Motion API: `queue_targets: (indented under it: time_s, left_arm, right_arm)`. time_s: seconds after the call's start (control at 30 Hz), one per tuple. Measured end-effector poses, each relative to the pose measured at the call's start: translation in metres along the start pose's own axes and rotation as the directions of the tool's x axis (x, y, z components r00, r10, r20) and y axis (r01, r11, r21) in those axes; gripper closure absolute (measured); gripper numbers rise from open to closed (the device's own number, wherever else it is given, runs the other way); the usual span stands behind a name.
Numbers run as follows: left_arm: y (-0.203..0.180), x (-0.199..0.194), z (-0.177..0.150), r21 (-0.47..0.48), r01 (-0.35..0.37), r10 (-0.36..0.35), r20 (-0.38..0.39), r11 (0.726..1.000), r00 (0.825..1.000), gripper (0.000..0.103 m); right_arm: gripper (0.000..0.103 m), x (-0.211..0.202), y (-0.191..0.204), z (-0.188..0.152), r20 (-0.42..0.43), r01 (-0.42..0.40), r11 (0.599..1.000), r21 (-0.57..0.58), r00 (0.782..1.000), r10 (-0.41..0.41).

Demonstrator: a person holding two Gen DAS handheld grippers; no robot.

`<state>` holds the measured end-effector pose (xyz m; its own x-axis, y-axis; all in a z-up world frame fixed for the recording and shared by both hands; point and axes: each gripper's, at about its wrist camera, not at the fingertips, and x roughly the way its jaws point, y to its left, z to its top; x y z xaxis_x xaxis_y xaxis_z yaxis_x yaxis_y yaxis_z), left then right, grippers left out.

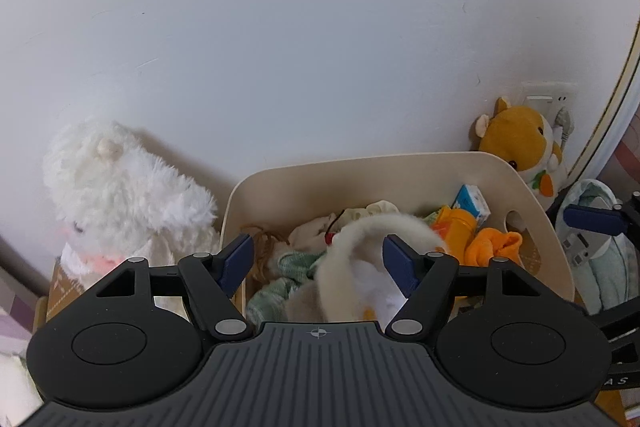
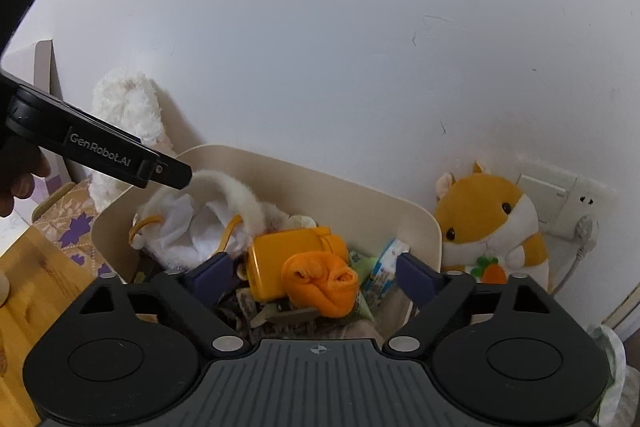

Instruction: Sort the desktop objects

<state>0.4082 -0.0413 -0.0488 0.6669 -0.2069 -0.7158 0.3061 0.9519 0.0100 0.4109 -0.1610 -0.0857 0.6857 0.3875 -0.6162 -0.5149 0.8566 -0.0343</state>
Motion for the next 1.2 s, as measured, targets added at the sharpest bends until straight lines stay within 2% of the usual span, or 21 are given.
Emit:
queue_targets:
  time_s: [0.17, 0.3, 0.47, 0.63, 0.87, 1.07, 1.2]
  left_arm:
    - [-0.005, -0.022, -0.002, -0.069, -0.020, 0.021, 0.005, 0.997, 1.000, 0.031]
    - [-0.007, -0.047, -0.006, -0.068, -0.045, 0.045, 0.000, 0.997, 0.999, 0.031]
    - [-0.007, -0.083, -0.023, -0.088, -0.042, 0.041, -0.014, 0.995, 0.999, 0.031]
    - [-0.017, -0.122, -0.045, -0.032, -0.058, 0.057, -0.050, 0.998, 0.997, 0.031]
    - [-0.026, -0.184, -0.084, -0.034, -0.005, 0.003, -0.054, 0.999, 0.999, 0.031]
    - [-0.037, -0.240, -0.111, 0.016, 0.004, -0.004, -0.040, 1.000, 0.999, 0.030]
    - [-0.039, -0.275, -0.129, 0.006, 0.015, -0.015, -0.010, 1.000, 1.000, 0.030]
  right_arm:
    - [0.000, -0.018, -0.002, 0.005, -0.027, -0.004, 1.000, 0.024, 1.000, 0.005]
    - [0.000, -0.039, 0.001, 0.007, -0.034, -0.011, 0.998, 0.069, 0.999, 0.013]
    - [0.000, -0.072, 0.014, 0.004, -0.041, 0.000, 0.998, 0.063, 0.999, 0.003]
    - [0.000, -0.115, 0.026, -0.008, -0.066, 0.032, 0.992, 0.122, 0.997, -0.024]
    - [0.000, -0.177, 0.049, -0.032, -0.083, 0.066, 0.981, 0.181, 0.995, -0.051]
    - [0.000, -0.230, 0.074, -0.048, -0.053, 0.086, 0.987, 0.135, 0.995, -0.080]
    - [0.000, -0.263, 0.086, -0.053, -0.025, 0.088, 0.988, 0.125, 0.996, -0.085]
